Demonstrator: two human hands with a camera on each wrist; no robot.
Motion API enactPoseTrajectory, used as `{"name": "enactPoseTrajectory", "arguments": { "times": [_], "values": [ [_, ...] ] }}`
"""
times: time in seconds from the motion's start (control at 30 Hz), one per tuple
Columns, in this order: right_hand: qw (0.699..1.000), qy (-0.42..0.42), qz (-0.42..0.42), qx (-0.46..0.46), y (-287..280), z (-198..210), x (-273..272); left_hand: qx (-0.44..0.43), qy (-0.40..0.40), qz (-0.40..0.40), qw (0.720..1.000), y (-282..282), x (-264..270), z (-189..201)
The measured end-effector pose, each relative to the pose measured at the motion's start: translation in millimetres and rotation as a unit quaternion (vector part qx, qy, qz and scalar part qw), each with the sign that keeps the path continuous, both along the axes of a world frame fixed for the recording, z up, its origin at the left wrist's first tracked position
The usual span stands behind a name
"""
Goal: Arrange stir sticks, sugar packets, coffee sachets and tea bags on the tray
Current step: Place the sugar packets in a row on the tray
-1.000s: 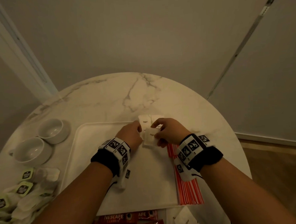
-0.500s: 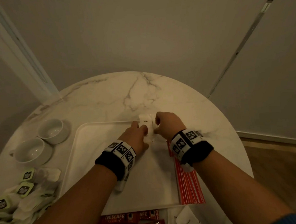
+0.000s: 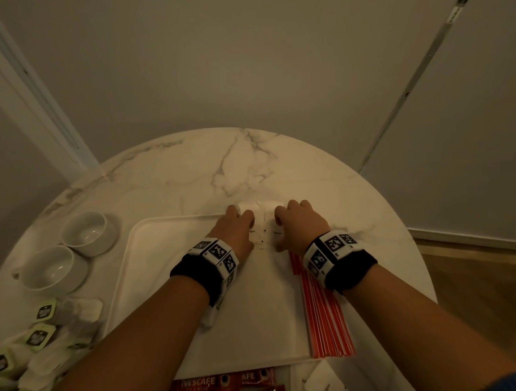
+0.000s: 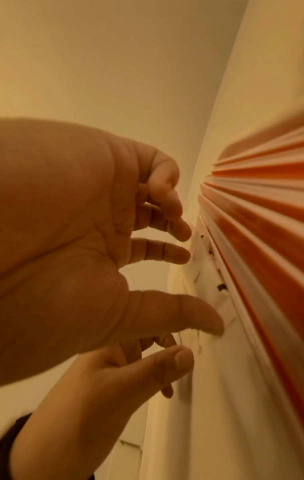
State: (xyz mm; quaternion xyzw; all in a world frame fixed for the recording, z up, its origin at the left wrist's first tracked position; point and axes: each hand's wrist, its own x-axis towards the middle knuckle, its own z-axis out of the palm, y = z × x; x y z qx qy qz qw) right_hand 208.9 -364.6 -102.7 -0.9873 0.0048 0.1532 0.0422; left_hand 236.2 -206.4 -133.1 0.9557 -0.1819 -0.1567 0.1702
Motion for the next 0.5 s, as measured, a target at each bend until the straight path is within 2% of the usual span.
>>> {"name": "enactPoseTrajectory", "arguments": {
  "times": [0.23, 0.5],
  "values": [
    [0.999, -0.031, 0.024, -0.006, 0.9, -0.4, 5.6, -0.002, -0.004, 0.014, 1.000, -3.3, -0.2, -0.4],
    [0.998, -0.027, 0.062, -0.003, 1.4, -0.5, 9.2, 0.003, -0.002, 0.024, 1.000, -5.9, 0.0, -2.0]
  ]
}}
